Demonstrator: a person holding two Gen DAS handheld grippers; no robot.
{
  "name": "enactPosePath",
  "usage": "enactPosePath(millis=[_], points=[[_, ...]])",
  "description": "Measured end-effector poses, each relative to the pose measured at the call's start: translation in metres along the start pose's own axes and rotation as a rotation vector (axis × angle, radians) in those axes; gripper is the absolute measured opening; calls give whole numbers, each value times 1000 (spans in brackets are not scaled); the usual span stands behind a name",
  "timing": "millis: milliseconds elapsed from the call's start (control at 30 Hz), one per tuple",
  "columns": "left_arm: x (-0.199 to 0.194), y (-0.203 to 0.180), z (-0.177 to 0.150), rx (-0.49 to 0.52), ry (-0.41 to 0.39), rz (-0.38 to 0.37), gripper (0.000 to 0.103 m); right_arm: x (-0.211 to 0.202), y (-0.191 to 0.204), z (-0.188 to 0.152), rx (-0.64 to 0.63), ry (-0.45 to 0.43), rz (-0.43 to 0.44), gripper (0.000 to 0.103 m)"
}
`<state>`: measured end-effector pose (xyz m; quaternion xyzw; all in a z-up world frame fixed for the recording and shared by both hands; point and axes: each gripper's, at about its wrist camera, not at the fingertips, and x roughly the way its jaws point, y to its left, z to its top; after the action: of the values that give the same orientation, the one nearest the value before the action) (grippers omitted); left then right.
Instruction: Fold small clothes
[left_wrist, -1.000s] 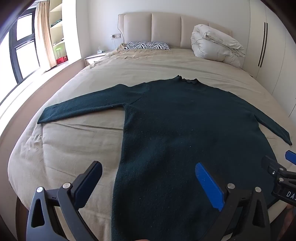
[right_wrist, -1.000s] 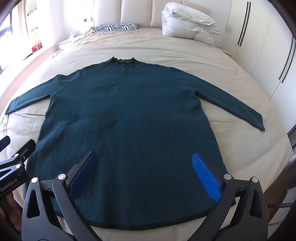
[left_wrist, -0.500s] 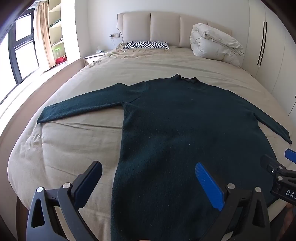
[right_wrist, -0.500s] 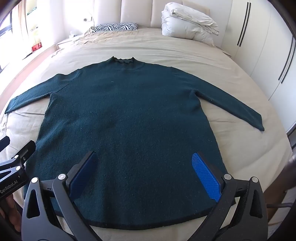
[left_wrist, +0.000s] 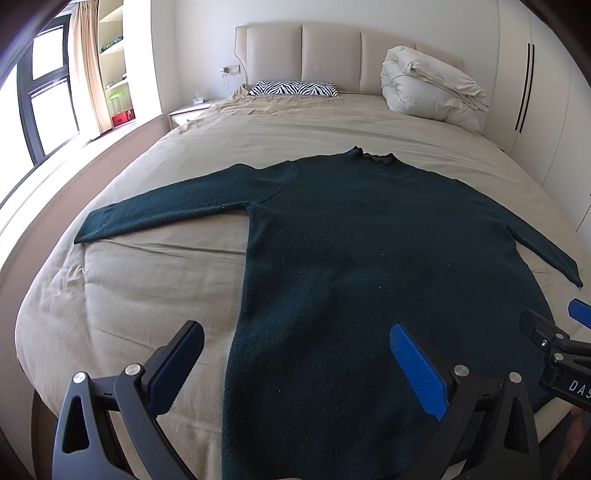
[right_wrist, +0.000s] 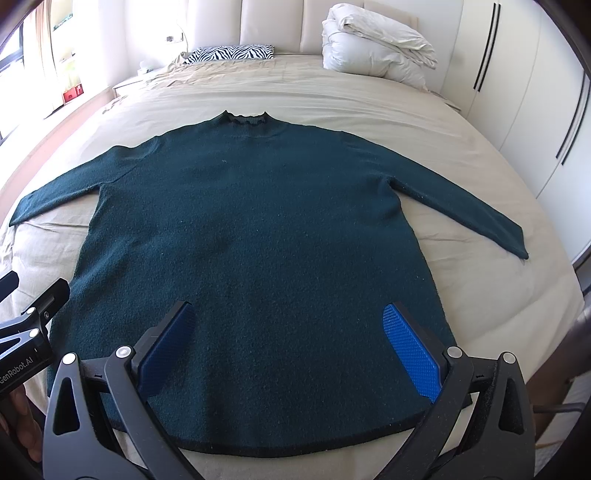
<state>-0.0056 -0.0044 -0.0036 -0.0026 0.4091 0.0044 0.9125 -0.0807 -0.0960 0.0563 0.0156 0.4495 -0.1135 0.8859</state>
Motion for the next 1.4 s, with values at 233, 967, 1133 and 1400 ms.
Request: enactPosePath(millis=[233, 967, 1133, 1400], points=[[0, 1, 0, 2, 2, -2, 103, 2, 0, -1, 0, 2, 0, 103], [1, 5, -2, -1, 7, -6, 103, 4, 1, -2, 2, 5, -1, 103], [1, 5, -1, -1, 7, -6, 103, 4, 2, -3, 2, 7, 0, 103], [1, 4, -1, -1, 8, -7, 103, 5, 4, -4, 2, 8, 0, 103]])
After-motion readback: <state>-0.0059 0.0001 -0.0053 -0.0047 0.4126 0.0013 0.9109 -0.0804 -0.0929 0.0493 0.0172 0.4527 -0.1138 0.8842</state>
